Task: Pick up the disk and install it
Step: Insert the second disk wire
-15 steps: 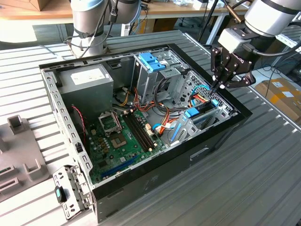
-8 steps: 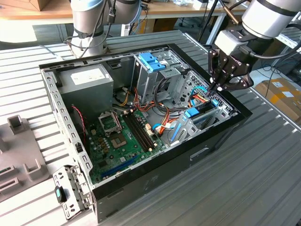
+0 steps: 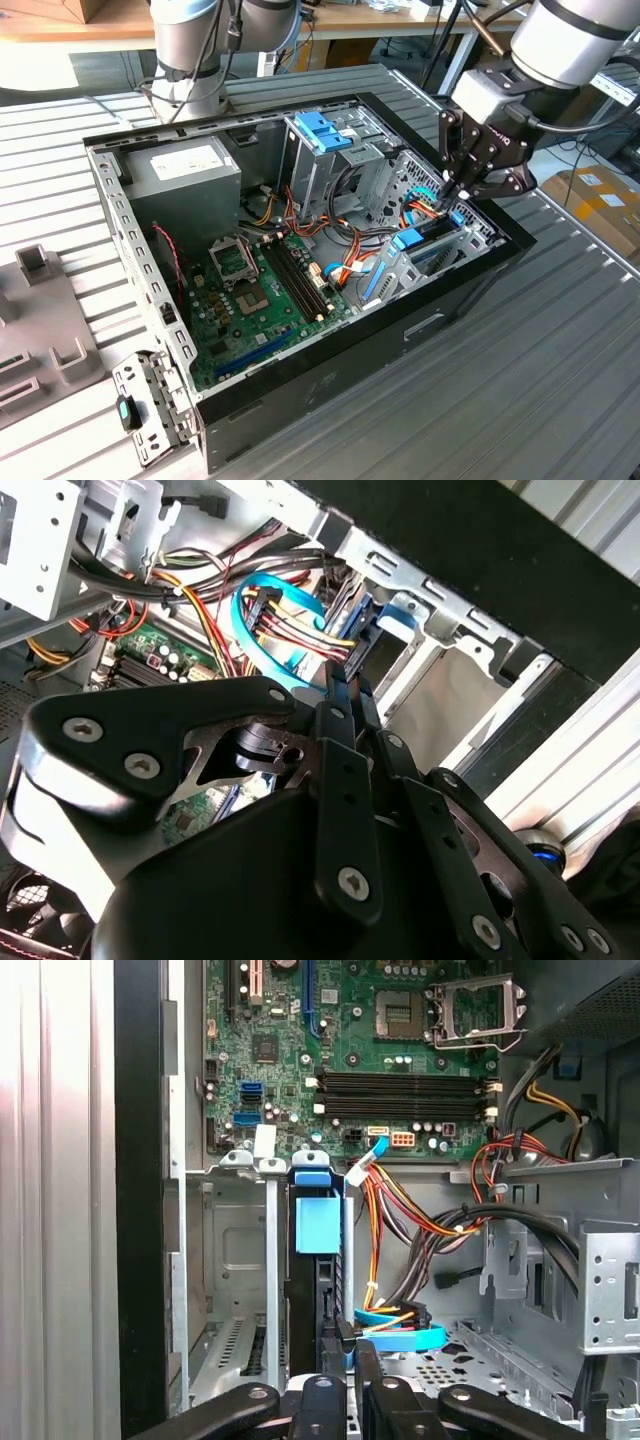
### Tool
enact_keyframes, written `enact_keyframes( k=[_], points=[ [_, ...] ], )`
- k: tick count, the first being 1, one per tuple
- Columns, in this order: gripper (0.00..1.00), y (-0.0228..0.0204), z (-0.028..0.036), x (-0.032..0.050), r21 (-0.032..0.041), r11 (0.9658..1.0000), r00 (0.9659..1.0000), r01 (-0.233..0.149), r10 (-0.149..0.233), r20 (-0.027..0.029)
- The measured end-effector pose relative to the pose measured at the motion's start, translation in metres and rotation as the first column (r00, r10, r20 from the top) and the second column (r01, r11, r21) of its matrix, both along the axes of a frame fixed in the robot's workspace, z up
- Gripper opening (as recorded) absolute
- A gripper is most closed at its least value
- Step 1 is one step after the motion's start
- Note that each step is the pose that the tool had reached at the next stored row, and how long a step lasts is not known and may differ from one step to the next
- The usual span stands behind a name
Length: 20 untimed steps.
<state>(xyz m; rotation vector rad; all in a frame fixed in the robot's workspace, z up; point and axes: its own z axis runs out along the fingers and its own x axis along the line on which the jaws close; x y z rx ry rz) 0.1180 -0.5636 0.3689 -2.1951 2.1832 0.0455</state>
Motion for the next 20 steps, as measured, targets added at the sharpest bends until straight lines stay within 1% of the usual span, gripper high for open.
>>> enact_keyframes(
  k=[3, 8, 9, 20],
  points=[
    [0.16, -0.0002, -0.0004, -0.0055, -0.0001, 1.0, 1.0, 0.0, 0.0, 0.0],
    [0.16, -0.0001, -0.001, -0.0102, -0.0002, 1.0, 1.0, 0.0, 0.0, 0.0],
    [0.16, -0.0002, -0.0013, -0.0144, -0.0002, 1.0, 1.0, 0.0, 0.0, 0.0],
    [0.16, -0.0001, -0.0014, -0.0155, -0.0002, 1.0, 1.0, 0.0, 0.0, 0.0]
  ],
)
